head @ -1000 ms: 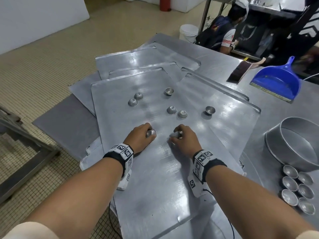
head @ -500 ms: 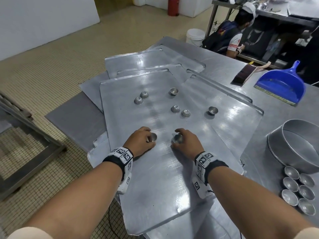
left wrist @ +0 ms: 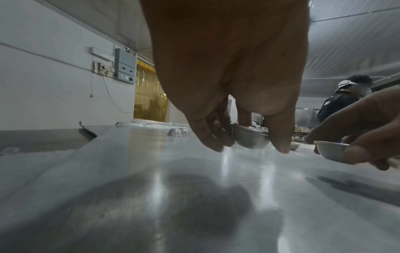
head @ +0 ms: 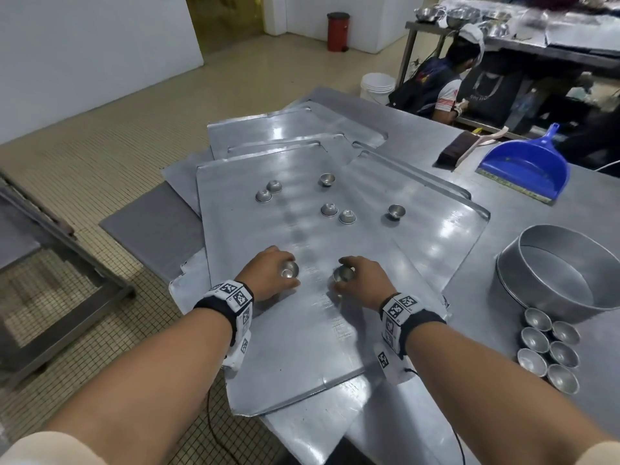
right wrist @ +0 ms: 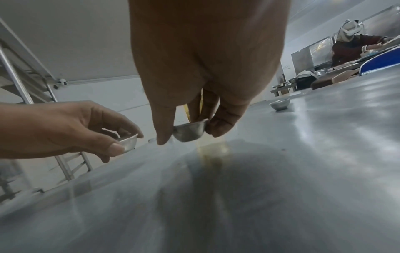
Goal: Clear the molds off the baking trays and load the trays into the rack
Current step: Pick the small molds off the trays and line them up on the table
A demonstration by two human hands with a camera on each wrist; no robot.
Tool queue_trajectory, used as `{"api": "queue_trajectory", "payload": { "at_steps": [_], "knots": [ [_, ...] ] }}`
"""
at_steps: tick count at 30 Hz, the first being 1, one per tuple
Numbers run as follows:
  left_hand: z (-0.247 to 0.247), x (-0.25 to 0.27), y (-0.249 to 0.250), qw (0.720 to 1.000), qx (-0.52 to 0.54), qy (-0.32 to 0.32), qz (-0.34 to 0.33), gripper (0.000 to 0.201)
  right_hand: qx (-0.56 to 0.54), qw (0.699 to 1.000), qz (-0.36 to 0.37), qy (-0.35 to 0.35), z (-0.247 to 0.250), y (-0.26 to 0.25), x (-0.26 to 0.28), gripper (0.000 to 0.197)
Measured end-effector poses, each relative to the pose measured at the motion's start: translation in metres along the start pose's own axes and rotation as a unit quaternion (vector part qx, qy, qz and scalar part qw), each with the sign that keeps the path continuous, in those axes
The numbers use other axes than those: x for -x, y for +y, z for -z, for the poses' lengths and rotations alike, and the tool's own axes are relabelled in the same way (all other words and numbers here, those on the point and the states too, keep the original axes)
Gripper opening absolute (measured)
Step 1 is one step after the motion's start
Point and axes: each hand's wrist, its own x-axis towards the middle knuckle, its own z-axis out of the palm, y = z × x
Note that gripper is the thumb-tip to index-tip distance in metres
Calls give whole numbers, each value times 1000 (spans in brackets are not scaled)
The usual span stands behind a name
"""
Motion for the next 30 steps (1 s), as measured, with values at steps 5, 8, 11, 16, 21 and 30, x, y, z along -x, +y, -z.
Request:
{"api": "queue_trajectory", "payload": {
  "at_steps": [5,8,11,16,21,30],
  "knots": [
    [-2,30,40,1000,-18,11,1,61,-3,1000,25,5,20,13,39,60],
    [-11,52,71,1000,-9,20,-3,55,-18,999,30,12,34,28,74,63],
    [-28,72,107,1000,-6,15,-23,47,-25,999,24,16,49,52,114,62],
    [-73,94,172,998,-9,-8,-68,44,-29,999,-2,37,74,103,186,51],
    [-125,107,238,988,-24,-45,-146,46,-29,995,-61,77,93,161,255,55],
    [-195,108,316,967,-27,-114,-225,56,-47,975,-165,143,122,225,339,57]
  ]
}}
